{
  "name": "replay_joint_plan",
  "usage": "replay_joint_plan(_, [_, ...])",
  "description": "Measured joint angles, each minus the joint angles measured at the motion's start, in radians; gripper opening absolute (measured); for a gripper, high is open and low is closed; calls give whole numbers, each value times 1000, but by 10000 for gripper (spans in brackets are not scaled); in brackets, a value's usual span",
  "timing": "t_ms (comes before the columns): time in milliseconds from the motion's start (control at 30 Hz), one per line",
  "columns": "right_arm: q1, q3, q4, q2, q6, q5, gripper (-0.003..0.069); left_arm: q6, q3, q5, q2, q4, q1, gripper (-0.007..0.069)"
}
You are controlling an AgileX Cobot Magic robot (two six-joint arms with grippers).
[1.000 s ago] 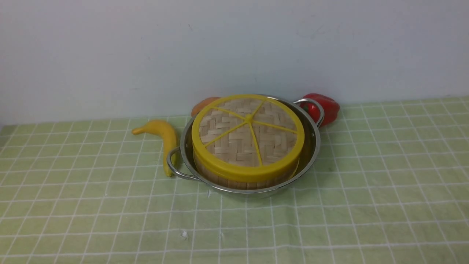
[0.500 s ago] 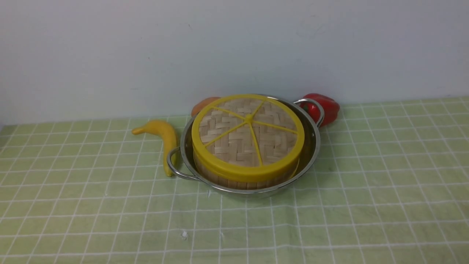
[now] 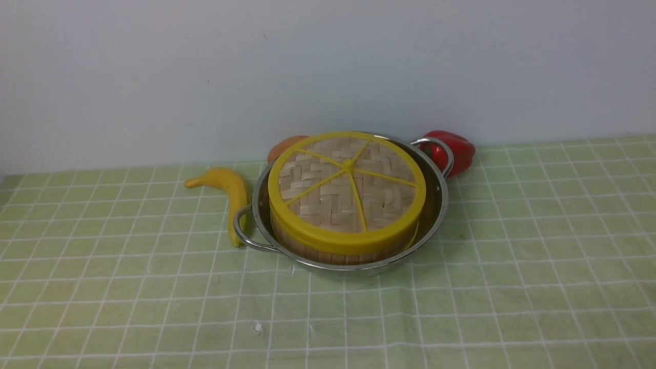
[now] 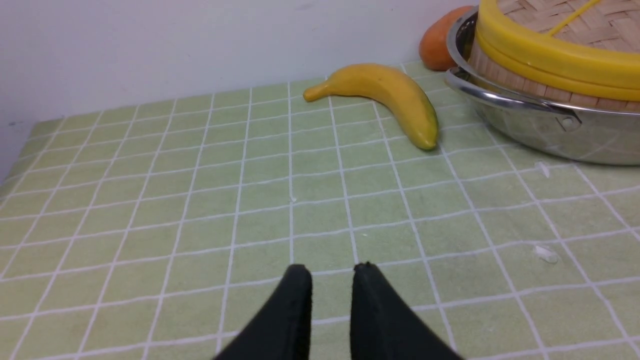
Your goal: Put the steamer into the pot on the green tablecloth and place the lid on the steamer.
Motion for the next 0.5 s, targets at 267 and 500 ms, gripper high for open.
replay_joint_plan(267, [0,0,0,0,0,0,242,6,0,0,0,0,0,128])
replay_joint_plan(500, [0,0,0,0,0,0,242,7,0,0,0,0,0,140])
